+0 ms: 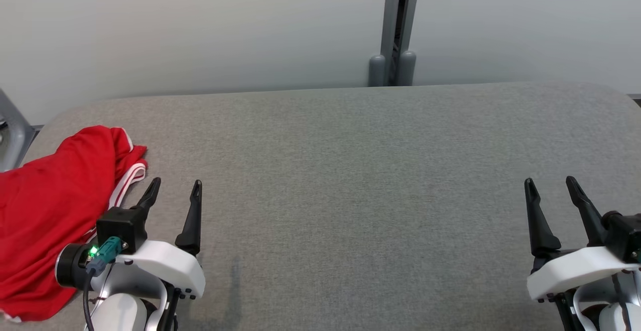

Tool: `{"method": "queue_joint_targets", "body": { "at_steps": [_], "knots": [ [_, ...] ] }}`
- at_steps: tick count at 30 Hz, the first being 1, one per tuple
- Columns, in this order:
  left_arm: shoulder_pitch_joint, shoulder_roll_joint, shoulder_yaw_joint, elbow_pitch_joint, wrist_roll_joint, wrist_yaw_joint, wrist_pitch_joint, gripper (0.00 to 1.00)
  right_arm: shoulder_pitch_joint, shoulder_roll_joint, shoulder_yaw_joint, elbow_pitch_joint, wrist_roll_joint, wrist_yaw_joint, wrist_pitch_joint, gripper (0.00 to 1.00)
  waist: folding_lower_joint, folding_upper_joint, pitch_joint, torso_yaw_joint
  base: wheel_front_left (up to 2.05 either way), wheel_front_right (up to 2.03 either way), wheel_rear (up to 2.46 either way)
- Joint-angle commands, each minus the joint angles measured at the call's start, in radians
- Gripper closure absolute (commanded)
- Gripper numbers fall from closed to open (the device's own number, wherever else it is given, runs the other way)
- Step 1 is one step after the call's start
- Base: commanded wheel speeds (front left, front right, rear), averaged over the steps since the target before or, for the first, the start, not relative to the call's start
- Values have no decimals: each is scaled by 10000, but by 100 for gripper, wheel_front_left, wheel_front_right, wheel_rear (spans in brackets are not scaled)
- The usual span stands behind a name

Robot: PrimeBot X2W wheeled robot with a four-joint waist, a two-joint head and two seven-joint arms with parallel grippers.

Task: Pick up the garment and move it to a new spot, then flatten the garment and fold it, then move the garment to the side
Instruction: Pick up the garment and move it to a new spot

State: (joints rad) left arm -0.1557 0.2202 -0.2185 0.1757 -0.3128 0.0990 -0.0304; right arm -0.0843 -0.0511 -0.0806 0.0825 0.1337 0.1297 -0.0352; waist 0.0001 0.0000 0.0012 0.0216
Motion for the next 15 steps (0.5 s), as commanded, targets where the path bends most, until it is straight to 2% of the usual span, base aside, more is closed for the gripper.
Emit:
{"method": "queue_joint_targets", "body": {
  "at_steps": [1,8,15],
  "knots": [
    [-200,30,13,18,-45,55,-100,0,125,-18,-12,-60,112,17,42,0,-1,0,25,246,0,0,0],
    [-315,2,53,14,-101,112,-308,0,67,-16,85,-238,70,17,79,0,-1,0,112,1020,0,0,0],
    [-227,51,296,43,-259,273,-490,0,-25,-22,364,-420,-27,17,141,0,-1,0,130,2153,0,0,0]
  ]
}}
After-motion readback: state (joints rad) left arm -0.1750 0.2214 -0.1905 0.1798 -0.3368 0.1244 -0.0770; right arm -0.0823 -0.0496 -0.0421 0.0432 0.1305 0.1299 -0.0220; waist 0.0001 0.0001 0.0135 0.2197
